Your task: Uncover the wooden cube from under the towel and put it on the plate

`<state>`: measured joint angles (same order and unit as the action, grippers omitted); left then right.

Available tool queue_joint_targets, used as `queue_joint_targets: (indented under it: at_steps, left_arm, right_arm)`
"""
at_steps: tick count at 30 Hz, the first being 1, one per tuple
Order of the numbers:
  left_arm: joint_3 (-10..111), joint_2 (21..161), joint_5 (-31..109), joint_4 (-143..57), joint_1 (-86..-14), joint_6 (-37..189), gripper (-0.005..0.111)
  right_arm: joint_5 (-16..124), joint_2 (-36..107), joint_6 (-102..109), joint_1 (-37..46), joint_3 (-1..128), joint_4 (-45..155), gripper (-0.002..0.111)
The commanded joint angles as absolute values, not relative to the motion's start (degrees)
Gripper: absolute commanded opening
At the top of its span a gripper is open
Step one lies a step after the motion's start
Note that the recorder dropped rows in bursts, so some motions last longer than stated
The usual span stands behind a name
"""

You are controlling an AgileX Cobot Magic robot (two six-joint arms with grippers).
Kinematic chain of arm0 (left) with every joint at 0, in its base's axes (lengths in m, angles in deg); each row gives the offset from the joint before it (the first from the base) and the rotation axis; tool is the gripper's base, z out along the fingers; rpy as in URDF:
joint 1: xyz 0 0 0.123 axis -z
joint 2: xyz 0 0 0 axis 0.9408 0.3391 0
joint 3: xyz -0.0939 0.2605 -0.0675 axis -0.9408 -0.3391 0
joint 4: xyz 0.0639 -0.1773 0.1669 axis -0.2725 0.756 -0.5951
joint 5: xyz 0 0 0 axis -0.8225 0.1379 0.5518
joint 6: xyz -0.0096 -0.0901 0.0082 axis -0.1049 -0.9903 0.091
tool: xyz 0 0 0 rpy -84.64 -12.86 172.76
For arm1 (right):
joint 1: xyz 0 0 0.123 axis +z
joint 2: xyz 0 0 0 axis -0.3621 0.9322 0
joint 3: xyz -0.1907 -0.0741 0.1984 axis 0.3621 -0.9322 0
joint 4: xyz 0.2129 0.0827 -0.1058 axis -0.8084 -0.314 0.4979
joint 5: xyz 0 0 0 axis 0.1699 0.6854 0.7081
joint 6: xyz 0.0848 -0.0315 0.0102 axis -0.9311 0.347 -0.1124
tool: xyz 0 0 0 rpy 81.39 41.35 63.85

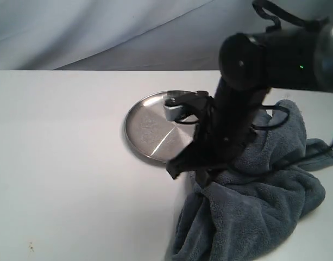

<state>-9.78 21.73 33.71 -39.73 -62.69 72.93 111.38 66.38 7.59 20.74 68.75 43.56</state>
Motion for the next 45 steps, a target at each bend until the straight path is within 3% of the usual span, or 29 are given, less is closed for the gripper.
queue_joint_targets:
  at_steps: [1,4,8,18,29,45]
  left_arm:
    - [-10.04,21.49,34.33,-39.59,-62.82,72.8,0.0]
    - [-10.04,21.49,34.33,-39.59,-62.82,72.8,0.0]
    - [-10.04,21.49,34.33,-39.59,-62.82,72.8,0.0]
    - [-10.04,21.49,34.33,-39.59,-62.82,72.8,0.0]
    - [-10.04,21.49,34.33,-39.59,-62.82,72.8,0.0]
    - [-10.04,21.49,34.33,-39.59,-62.82,72.8,0.0]
  right_arm:
    - [104.18,54.72,6.9,14.81,52.95,45.7,0.0]
    - [102.81,46.79,7.58,2.66,46.16,47.87,0.0]
    - [102.56,48.16,7.58,-9.09,48.96,49.59,0.0]
    - [113.9,67.69,5.48,-11.63,80.97,52.12,0.0]
    - [119.42,82.91,4.93,-3.51,100.55,51.52,0.0]
    - [123.97,83.05,5.35,16.52,99.98,46.57,0.0]
